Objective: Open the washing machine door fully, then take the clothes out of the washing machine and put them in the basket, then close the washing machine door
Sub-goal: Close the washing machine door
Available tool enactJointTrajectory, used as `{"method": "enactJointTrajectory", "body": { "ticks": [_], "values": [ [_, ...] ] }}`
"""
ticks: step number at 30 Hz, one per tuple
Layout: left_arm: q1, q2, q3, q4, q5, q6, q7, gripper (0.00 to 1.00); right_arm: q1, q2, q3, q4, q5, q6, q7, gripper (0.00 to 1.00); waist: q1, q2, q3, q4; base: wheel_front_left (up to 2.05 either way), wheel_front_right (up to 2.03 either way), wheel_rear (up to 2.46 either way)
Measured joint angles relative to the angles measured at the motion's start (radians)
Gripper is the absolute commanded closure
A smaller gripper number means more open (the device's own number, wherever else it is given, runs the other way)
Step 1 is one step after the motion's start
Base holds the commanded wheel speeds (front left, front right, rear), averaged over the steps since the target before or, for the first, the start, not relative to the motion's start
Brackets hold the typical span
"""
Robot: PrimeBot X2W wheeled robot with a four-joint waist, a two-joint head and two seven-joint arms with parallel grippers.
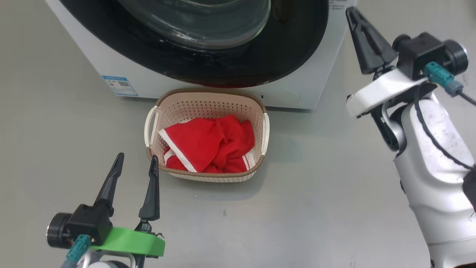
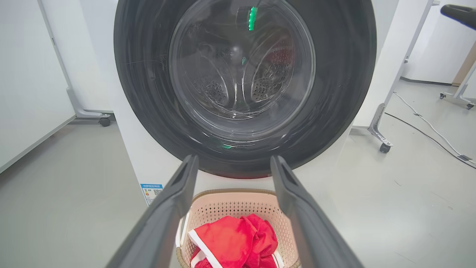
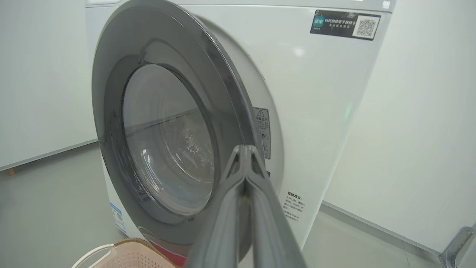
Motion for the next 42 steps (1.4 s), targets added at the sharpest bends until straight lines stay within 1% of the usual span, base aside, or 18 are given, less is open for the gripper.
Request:
{"method": "enactJointTrajectory", "body": {
  "ticks": [10, 13, 20, 28, 29, 36, 42],
  "values": [
    [-0.084, -0.017, -0.037, 0.029, 0.000, -0.021, -0.020, 0.00, -0.187, -0.047, 0.019, 0.091, -0.003, 0.009, 0.036, 1.00, 0.0000, 0.0000, 0.112, 0.091, 0.00, 0.00, 0.00],
    [-0.103, -0.021, -0.045, 0.044, 0.000, -0.022, -0.027, 0.00, -0.221, -0.062, 0.019, 0.120, -0.003, 0.009, 0.036, 1.00, 0.0000, 0.0000, 0.137, 0.119, 0.00, 0.00, 0.00],
    [-0.129, -0.032, -0.047, 0.077, 0.000, -0.022, -0.045, 0.00, -0.281, -0.067, 0.033, 0.183, 0.007, 0.009, 0.034, 1.00, 0.0001, 0.0000, 0.181, 0.173, 0.00, 0.00, 0.00],
    [-0.158, -0.036, -0.052, 0.098, 0.000, -0.022, -0.060, 0.00, -0.338, -0.071, 0.014, 0.246, 0.043, 0.013, 0.021, 1.00, 0.0001, 0.0000, 0.211, 0.204, 0.00, 0.00, 0.00],
    [-0.164, -0.038, -0.054, 0.100, -0.001, -0.022, -0.060, 0.00, -0.346, -0.073, 0.010, 0.254, 0.048, 0.018, 0.021, 1.00, 0.0001, 0.0000, 0.214, 0.207, 0.00, 0.00, 0.00],
    [-0.180, -0.041, -0.062, 0.120, -0.003, -0.023, -0.069, 0.00, -0.406, -0.097, -0.020, 0.308, 0.069, 0.018, 0.012, 1.00, 0.0001, 0.0000, 0.234, 0.229, 0.00, 0.00, 0.00],
    [-0.185, -0.043, -0.062, 0.137, -0.003, -0.029, -0.070, 0.00, -0.430, -0.100, -0.048, 0.354, 0.085, 0.020, -0.019, 1.00, 0.0001, 0.0000, 0.239, 0.241, 0.00, 0.00, 0.00]
  ]
}}
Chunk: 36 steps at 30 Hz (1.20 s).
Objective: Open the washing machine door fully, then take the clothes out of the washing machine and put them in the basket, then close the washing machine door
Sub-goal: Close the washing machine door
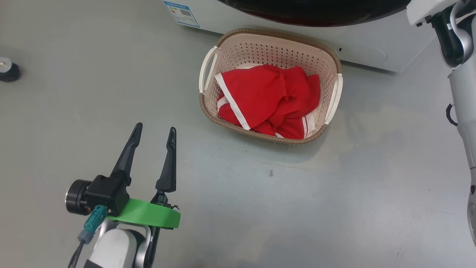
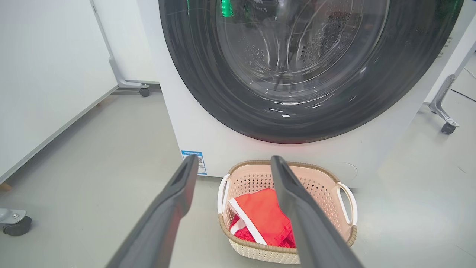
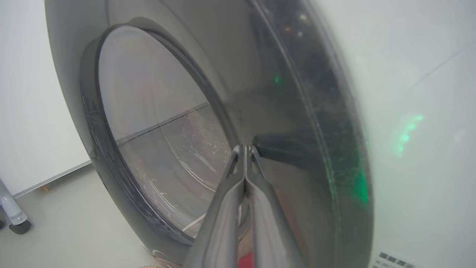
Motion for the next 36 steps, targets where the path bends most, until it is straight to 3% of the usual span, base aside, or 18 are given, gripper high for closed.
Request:
{"method": "enactJointTrajectory", "body": {
  "ticks": [19, 29, 35, 36],
  "values": [
    [-0.024, -0.005, 0.005, 0.059, -0.005, 0.000, -0.009, 0.00, 0.004, 0.043, -0.018, 0.095, 0.049, -0.004, -0.092, 1.00, 0.0000, 0.0000, -0.038, -0.003, 0.00, 0.00, 0.00],
    [-0.023, -0.004, 0.038, 0.096, -0.002, 0.009, -0.009, 0.00, 0.175, 0.090, 0.013, 0.079, 0.055, -0.004, -0.101, 1.00, -0.0001, 0.0000, -0.105, -0.036, 0.00, 0.00, 0.00],
    [-0.016, 0.007, 0.059, 0.108, 0.004, 0.013, -0.009, 0.00, 0.298, 0.117, 0.003, -0.010, 0.055, -0.004, -0.101, 1.00, -0.0001, 0.0000, -0.154, -0.069, 0.00, 0.00, 0.00],
    [-0.012, 0.009, 0.062, 0.108, 0.004, 0.013, -0.009, 0.00, 0.315, 0.118, 0.002, -0.021, 0.055, -0.004, -0.101, 0.74, -0.0001, 0.0000, -0.162, -0.076, 0.00, 0.00, 0.00]
  ]
}}
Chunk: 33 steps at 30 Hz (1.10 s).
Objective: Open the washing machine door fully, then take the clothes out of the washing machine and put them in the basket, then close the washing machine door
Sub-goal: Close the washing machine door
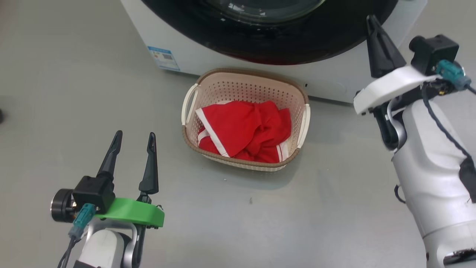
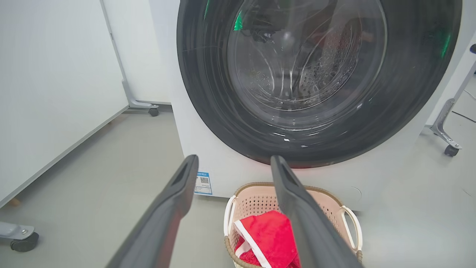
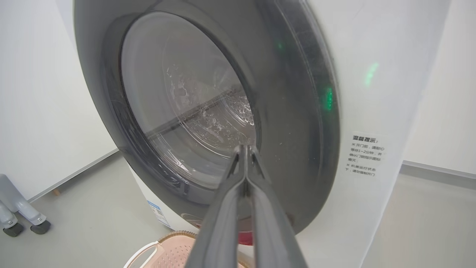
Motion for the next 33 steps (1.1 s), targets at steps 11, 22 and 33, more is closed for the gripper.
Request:
{"method": "enactJointTrajectory", "body": {
  "ticks": [11, 22, 33],
  "values": [
    [0.027, 0.018, 0.001, 0.021, 0.000, 0.005, 0.000, 0.00, 0.211, 0.031, -0.011, -0.081, 0.001, 0.000, 0.000, 0.00, 0.0000, 0.0000, -0.083, -0.068, 0.00, 0.00, 0.00],
    [0.080, 0.040, -0.010, 0.051, 0.000, -0.004, 0.010, 0.00, 0.403, 0.044, -0.013, -0.152, -0.021, -0.019, 0.000, 0.00, 0.0000, 0.0000, -0.181, -0.155, 0.00, 0.00, 0.00],
    [0.151, 0.042, -0.014, 0.072, 0.000, -0.003, 0.035, 0.00, 0.558, 0.050, -0.036, -0.218, -0.042, -0.061, 0.000, 0.00, 0.0000, 0.0000, -0.273, -0.241, 0.00, 0.00, 0.00]
  ]
}}
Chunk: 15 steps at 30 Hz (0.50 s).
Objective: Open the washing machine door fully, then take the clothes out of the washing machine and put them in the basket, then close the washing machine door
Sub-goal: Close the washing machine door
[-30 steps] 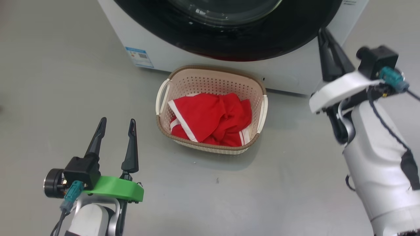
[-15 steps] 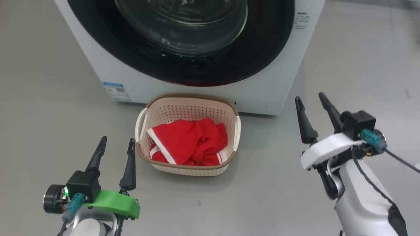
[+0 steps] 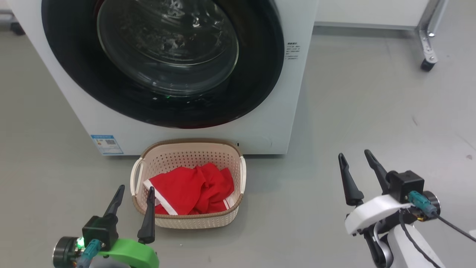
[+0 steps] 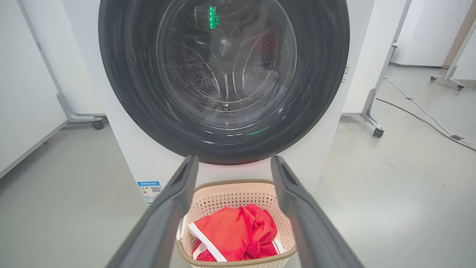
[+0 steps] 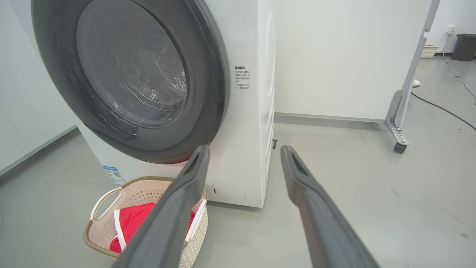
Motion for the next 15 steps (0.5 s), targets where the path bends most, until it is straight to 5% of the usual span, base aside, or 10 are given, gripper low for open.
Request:
{"method": "enactJointTrajectory", "body": {
  "ticks": [15],
  "values": [
    [0.044, 0.000, -0.012, -0.024, -0.002, 0.002, 0.029, 0.00, 0.139, 0.007, -0.019, -0.098, -0.008, -0.026, 0.000, 0.00, 0.0000, 0.0000, -0.066, -0.068, 0.00, 0.00, 0.00]
  ]
}}
